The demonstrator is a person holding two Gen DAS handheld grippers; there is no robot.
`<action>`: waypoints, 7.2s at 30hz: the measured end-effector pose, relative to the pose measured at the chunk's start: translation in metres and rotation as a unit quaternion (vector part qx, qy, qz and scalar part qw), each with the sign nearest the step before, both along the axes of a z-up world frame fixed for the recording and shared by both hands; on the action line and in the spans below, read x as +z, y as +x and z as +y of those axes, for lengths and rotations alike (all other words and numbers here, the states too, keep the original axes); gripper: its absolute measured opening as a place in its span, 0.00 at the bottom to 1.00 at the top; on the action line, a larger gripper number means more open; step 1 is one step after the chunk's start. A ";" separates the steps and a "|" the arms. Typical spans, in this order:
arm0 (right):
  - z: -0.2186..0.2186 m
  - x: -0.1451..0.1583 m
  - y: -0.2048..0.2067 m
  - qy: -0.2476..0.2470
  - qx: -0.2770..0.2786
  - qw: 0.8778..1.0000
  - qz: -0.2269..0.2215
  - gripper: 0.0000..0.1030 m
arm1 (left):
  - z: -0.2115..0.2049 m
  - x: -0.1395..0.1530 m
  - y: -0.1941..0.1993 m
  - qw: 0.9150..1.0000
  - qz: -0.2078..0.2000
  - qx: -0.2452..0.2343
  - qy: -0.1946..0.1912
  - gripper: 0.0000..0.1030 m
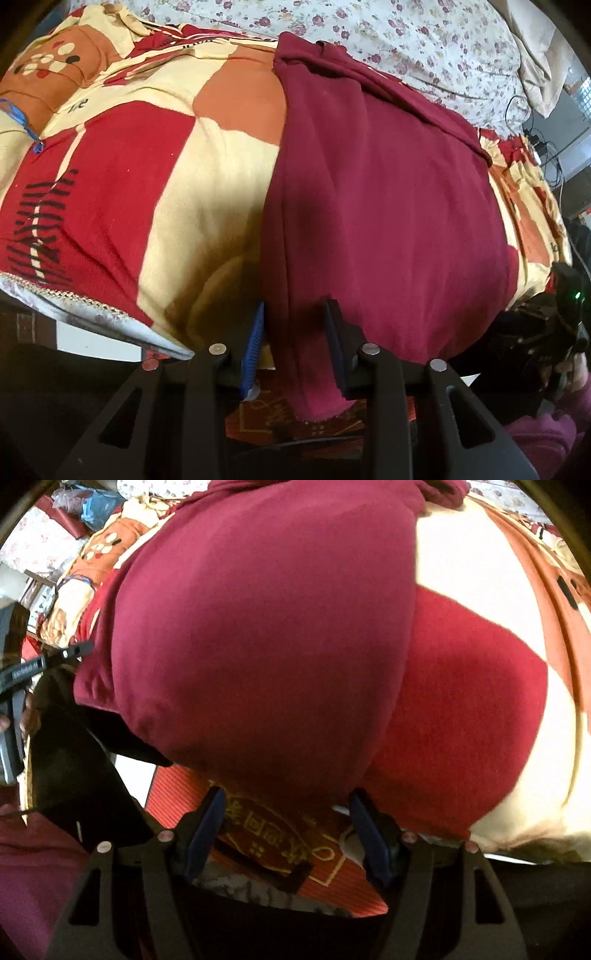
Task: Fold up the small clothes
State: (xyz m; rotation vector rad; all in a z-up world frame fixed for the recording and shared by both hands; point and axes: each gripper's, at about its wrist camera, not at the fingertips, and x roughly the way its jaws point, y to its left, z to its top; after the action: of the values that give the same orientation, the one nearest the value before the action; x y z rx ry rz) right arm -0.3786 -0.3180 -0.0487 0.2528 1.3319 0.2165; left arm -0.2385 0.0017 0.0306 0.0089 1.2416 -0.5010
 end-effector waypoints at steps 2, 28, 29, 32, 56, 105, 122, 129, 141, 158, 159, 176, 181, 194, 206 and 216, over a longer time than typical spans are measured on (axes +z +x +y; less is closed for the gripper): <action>-0.001 0.002 0.002 0.005 0.000 1.000 -0.002 0.71 | -0.003 -0.002 -0.002 1.000 -0.001 -0.004 0.007 0.23; 0.016 -0.024 0.014 0.004 0.015 1.000 0.016 0.44 | -0.024 -0.031 -0.003 0.999 0.033 -0.032 0.028 0.24; 0.017 -0.025 0.014 -0.002 0.016 1.000 0.016 0.37 | -0.025 -0.032 -0.003 0.998 0.034 -0.034 0.028 0.24; 0.019 -0.024 0.014 -0.002 0.020 1.000 0.010 0.28 | -0.025 -0.033 -0.001 0.998 0.038 -0.037 0.027 0.24; -0.014 0.084 -0.001 0.159 -0.009 0.974 -0.160 0.10 | 0.017 0.038 0.017 0.989 0.015 0.014 -0.144 0.00; -0.191 0.072 0.284 0.098 -0.247 0.933 -0.242 0.10 | -0.135 0.020 0.322 0.988 -0.055 0.060 -0.128 0.00; -0.139 0.104 0.266 0.008 -0.162 0.948 -0.274 0.53 | -0.120 0.055 0.320 0.979 -0.077 0.051 -0.181 0.47; -0.150 0.056 0.331 -0.069 -0.208 0.956 -0.193 0.48 | -0.136 0.021 0.323 0.994 -0.034 0.040 -0.095 0.47; -0.150 0.090 0.254 -0.025 -0.192 0.960 -0.204 0.57 | -0.107 0.023 0.293 0.991 -0.010 0.032 -0.130 0.47; -0.089 0.062 0.169 -0.043 -0.115 0.976 -0.182 0.10 | -0.060 0.013 0.210 0.993 -0.006 0.017 -0.119 0.47; -0.089 0.068 0.164 -0.052 -0.111 0.975 -0.188 0.09 | -0.059 0.014 0.208 0.993 -0.008 0.014 -0.118 0.47; -0.101 0.105 0.140 -0.060 -0.159 0.963 -0.209 0.30 | -0.095 0.044 0.194 0.990 -0.126 -0.007 -0.056 0.47; -0.068 0.111 0.179 -0.060 -0.112 0.968 -0.216 0.31 | -0.111 0.035 0.198 0.991 -0.129 0.001 -0.044 0.47; -0.004 0.063 0.297 -0.098 -0.036 0.970 -0.220 0.32 | -0.108 0.002 0.205 0.993 -0.105 0.004 -0.049 0.47; -0.026 0.058 0.312 -0.052 -0.101 0.971 -0.209 0.50 | -0.106 0.000 0.205 0.992 -0.108 0.017 -0.065 0.47; -0.010 0.053 0.314 -0.082 -0.079 0.972 -0.208 0.67 | -0.097 0.006 0.206 0.991 -0.099 0.022 -0.089 0.47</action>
State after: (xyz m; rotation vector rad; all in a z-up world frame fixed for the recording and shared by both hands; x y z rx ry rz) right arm -0.0641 -0.3284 0.0046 0.1603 0.9027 0.0203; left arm -0.0320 -0.0955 0.0365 -0.1177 0.9979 -0.5576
